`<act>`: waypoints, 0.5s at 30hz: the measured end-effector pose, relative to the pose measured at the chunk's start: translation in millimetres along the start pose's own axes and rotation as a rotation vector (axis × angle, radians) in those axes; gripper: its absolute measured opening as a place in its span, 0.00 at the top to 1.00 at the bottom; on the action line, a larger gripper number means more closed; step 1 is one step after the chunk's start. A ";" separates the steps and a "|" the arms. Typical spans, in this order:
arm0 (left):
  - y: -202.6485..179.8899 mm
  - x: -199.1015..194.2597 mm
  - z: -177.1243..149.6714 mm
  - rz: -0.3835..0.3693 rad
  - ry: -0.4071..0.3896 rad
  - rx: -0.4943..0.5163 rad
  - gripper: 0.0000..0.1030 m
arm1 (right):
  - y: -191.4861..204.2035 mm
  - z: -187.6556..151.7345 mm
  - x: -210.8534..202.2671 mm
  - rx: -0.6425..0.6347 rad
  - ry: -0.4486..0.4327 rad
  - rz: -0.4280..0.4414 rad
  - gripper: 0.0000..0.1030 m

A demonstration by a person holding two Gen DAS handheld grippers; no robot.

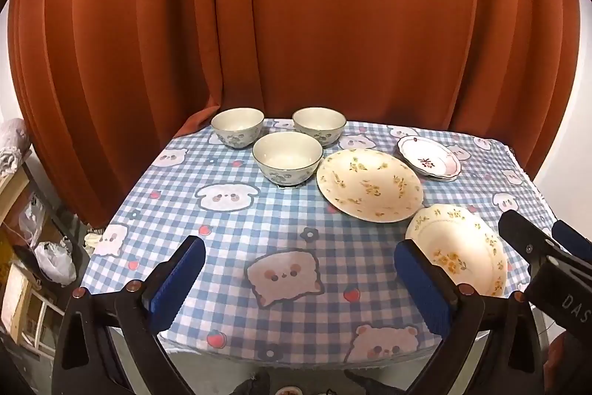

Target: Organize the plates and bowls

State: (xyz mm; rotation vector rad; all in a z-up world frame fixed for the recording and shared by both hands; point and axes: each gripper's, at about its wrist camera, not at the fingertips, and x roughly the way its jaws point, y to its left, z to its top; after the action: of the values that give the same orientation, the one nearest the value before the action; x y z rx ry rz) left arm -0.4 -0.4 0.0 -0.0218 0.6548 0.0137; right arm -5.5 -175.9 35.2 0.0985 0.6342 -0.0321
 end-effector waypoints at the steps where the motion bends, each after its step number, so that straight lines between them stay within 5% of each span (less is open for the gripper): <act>1: 0.0 0.2 -0.1 -0.001 -0.005 0.003 0.00 | 1.1 -1.5 -1.7 -0.001 -0.005 0.006 0.00; 15: 11.6 -1.1 2.1 -0.030 -0.019 0.017 0.00 | 9.1 0.7 -5.1 0.030 0.016 -0.055 0.00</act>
State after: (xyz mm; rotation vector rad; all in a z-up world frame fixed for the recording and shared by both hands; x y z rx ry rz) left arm -0.3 11.3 2.2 -0.0152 0.6357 -0.0201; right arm -8.7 -166.8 39.6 0.1104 0.6524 -0.0945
